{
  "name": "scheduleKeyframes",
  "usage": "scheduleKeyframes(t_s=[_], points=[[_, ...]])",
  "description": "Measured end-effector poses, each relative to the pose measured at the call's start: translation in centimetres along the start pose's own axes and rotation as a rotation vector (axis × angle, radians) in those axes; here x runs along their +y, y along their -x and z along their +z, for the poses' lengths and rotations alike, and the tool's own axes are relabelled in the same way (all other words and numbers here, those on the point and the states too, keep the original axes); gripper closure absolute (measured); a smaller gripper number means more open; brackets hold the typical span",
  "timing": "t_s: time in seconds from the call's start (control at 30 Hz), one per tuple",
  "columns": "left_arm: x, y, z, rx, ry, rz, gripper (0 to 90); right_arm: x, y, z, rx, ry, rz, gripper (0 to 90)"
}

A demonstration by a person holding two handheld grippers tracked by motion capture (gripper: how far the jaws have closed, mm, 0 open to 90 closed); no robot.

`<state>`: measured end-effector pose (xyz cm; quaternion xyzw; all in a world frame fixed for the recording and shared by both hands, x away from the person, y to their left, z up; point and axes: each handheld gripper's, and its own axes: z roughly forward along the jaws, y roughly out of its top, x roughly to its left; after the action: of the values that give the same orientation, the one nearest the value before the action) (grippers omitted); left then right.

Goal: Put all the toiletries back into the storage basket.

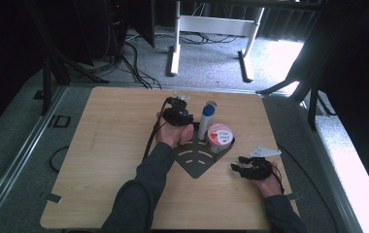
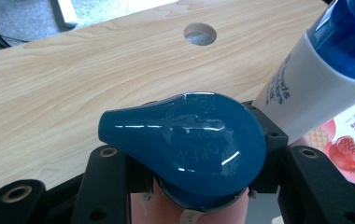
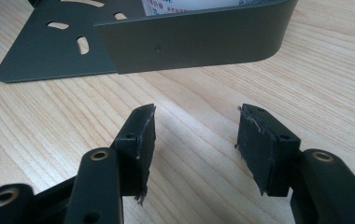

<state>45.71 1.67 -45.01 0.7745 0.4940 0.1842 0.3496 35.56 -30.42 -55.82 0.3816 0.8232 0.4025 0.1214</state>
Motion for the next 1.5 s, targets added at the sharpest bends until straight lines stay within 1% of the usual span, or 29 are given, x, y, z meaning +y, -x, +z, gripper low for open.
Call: scheduleKeyframes(t_s=[0.07,0.1,0.2,0.27,0.3,0.5,0.73,0.9,1.03,1.1,1.2,1.4,1.5], points=[[0.0,0.0,0.0,0.000,0.000,0.000,52.9,0.0,0.0,0.0,0.000,0.000,0.000,46.3],[0.0,0.3,0.3,0.012,0.007,0.004,52.9,0.0,0.0,0.0,0.000,0.000,0.000,46.3],[0.0,0.3,0.5,0.016,0.013,-0.014,52.9,0.0,0.0,0.0,0.001,0.000,0.001,46.3],[0.0,0.3,0.5,0.016,0.013,-0.014,52.9,0.0,0.0,0.0,0.000,0.000,0.000,46.3],[0.0,0.3,0.8,0.023,0.005,-0.015,52.9,0.0,0.0,0.0,0.001,0.000,0.001,46.3],[0.2,0.6,1.0,0.030,0.013,-0.019,52.9,0.0,0.0,0.0,0.001,0.000,0.001,46.3],[0.4,0.9,1.2,0.043,0.007,-0.006,52.9,0.0,0.0,0.0,0.000,0.000,0.001,46.3],[0.5,0.9,1.3,0.044,0.013,-0.024,52.9,0.0,0.0,0.0,0.001,0.000,0.001,46.3],[0.5,1.0,1.4,0.046,0.017,-0.027,52.9,0.0,0.0,0.0,0.001,0.000,0.001,46.1],[0.5,1.0,1.4,0.050,0.021,-0.035,52.9,0.0,0.0,0.0,0.001,0.000,0.000,46.1],[0.5,1.2,1.5,0.056,0.026,-0.041,52.9,0.0,0.0,0.0,0.001,0.000,0.000,46.1],[0.5,1.5,1.7,0.060,0.039,-0.063,52.9,0.0,0.0,0.0,0.001,0.000,-0.001,46.1],[0.5,1.8,1.8,0.067,0.044,-0.064,52.9,0.0,0.0,0.0,0.000,0.000,-0.001,46.1]])
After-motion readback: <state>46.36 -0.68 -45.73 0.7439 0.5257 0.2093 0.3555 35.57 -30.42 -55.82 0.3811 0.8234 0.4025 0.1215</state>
